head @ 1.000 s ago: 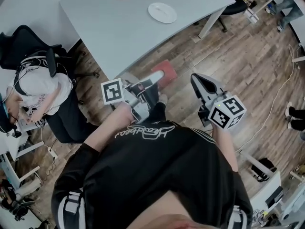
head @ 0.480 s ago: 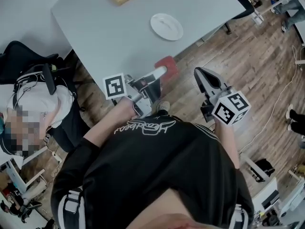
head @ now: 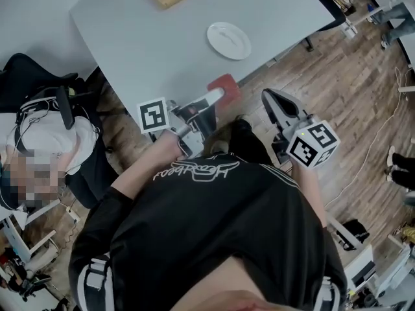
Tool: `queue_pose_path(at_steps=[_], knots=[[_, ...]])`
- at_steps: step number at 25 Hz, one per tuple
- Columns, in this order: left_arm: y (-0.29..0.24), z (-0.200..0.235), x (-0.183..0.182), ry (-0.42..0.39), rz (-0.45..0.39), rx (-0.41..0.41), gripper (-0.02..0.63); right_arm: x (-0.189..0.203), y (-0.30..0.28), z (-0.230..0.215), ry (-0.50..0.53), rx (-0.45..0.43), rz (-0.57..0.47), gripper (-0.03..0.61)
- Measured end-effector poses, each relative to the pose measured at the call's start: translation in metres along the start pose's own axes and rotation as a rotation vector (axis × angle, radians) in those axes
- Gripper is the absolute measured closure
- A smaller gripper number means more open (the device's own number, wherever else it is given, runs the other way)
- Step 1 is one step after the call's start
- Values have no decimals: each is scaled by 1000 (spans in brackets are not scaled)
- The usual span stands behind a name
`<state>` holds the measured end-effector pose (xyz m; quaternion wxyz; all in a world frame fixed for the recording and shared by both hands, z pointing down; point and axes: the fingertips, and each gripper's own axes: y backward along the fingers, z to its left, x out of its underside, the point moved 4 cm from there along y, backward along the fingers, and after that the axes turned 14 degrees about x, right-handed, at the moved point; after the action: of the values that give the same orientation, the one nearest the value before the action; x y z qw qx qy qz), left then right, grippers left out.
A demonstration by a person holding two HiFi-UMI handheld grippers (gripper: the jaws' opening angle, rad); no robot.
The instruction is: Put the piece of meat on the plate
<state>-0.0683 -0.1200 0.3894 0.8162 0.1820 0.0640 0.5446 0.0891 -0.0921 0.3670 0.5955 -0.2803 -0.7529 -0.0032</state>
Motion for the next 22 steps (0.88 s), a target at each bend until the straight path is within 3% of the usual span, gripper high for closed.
queue_pose_path(at_steps=[8, 22], knots=[[-19, 13, -41, -11, -45, -18, 525, -25, -44, -23, 1, -41, -4, 571], [-93, 51, -105, -29, -110, -52, 525, -69, -109, -104, 6, -93, 33, 571]])
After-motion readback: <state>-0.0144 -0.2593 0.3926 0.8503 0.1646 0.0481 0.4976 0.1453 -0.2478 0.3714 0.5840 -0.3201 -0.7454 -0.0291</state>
